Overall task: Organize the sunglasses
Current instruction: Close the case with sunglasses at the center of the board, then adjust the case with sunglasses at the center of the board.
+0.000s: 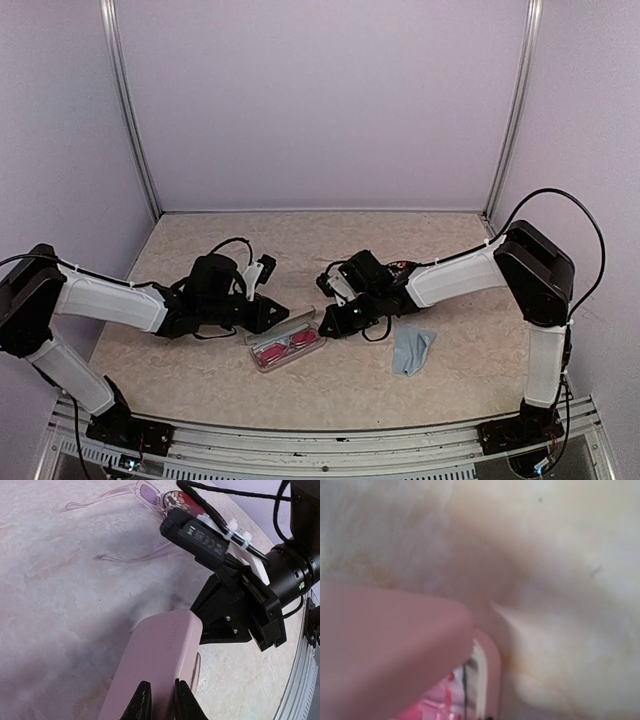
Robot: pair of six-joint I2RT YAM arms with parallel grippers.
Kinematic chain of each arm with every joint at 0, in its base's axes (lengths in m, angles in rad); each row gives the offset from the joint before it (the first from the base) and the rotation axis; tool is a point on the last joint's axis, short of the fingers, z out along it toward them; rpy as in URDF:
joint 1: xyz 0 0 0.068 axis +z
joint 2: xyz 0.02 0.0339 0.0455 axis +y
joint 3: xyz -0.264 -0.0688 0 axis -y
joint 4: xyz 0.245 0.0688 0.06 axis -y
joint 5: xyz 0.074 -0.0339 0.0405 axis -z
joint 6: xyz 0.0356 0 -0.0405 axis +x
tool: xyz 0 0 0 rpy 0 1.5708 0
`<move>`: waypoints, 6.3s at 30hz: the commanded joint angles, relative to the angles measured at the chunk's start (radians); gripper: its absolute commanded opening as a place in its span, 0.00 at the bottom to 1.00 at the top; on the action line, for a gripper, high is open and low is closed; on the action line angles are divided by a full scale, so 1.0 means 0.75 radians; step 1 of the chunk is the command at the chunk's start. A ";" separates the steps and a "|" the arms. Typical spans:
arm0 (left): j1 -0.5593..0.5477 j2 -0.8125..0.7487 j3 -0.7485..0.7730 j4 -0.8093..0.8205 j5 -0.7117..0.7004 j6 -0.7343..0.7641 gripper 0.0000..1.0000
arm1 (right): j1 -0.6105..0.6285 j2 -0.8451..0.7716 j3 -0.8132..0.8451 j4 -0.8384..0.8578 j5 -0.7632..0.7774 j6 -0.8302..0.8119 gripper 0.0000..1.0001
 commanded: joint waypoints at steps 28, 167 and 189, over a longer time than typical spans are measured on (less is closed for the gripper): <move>-0.446 -0.163 -0.101 -0.326 -0.585 -0.053 0.99 | 0.023 -0.036 -0.050 0.034 0.016 0.004 0.07; -0.450 0.108 0.033 -0.443 -0.557 -0.032 0.45 | -0.113 0.141 -0.340 1.087 -0.643 0.747 0.13; -0.451 0.092 0.017 -0.429 -0.549 -0.034 0.46 | -0.133 0.094 -0.414 1.161 -0.436 0.870 0.13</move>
